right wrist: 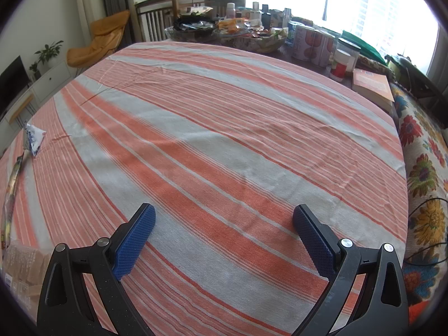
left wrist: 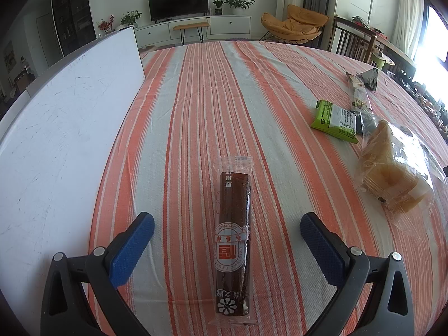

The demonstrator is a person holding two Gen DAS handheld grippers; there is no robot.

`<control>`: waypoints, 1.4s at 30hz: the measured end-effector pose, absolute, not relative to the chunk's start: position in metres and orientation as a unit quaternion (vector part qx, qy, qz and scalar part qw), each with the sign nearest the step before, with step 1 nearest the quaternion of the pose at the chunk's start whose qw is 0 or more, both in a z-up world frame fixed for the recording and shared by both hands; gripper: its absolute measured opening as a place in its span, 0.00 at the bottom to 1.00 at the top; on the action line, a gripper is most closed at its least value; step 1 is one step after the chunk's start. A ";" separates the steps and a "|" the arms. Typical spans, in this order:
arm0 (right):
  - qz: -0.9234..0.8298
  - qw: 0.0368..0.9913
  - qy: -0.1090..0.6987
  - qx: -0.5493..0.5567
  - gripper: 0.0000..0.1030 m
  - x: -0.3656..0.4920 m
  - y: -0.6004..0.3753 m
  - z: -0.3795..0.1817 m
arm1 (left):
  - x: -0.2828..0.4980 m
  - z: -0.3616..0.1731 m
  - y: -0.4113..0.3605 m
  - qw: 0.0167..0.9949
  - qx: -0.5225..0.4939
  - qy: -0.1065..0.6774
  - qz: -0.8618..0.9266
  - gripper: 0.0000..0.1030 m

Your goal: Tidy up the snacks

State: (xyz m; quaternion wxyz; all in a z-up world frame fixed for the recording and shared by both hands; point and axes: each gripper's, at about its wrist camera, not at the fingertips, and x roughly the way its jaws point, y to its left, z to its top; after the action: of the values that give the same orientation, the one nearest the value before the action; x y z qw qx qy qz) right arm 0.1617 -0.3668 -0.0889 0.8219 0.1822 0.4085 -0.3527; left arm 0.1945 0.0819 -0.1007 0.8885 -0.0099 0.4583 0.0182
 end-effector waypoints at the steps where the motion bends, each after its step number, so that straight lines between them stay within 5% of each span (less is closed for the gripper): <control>1: -0.353 0.822 0.408 0.182 0.98 0.162 -0.367 -0.089 | 0.195 -0.101 0.082 0.889 -0.010 0.458 0.018 1.00; 12: -0.358 0.818 0.409 0.189 0.98 0.165 -0.365 -0.088 | 0.194 -0.101 0.082 0.889 -0.010 0.458 0.018 1.00; 16: -0.223 0.840 0.473 0.146 0.95 0.180 -0.381 -0.082 | 0.194 -0.101 0.081 0.889 -0.010 0.458 0.018 1.00; 25: 0.231 0.873 0.411 -0.122 0.94 0.148 -0.257 -0.008 | 0.194 -0.100 0.084 0.888 -0.009 0.458 0.019 1.00; 30: 0.247 0.790 0.524 -0.199 0.94 0.220 -0.215 -0.055 | 0.193 -0.100 0.083 0.889 -0.009 0.458 0.019 1.00; 34: 0.222 0.785 0.558 -0.156 0.93 0.251 -0.207 -0.092 | 0.194 -0.100 0.083 0.888 -0.010 0.459 0.019 1.00; 36: 0.206 0.802 0.544 -0.136 0.88 0.247 -0.205 -0.090 | 0.194 -0.100 0.084 0.889 -0.010 0.458 0.019 1.00; 38: 0.188 0.818 0.534 -0.103 0.61 0.236 -0.211 -0.085 | 0.193 -0.099 0.084 0.888 -0.010 0.459 0.019 1.00; 42: 0.170 0.825 0.538 0.028 0.55 0.206 -0.243 -0.080 | 0.192 -0.098 0.084 0.888 -0.005 0.460 0.007 0.99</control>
State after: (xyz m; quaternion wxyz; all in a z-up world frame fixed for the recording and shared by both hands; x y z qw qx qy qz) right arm 0.2064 -0.2429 -0.0804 0.8253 0.0285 0.5378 0.1699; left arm 0.1922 0.0836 -0.0984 0.8876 -0.0053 0.4605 0.0072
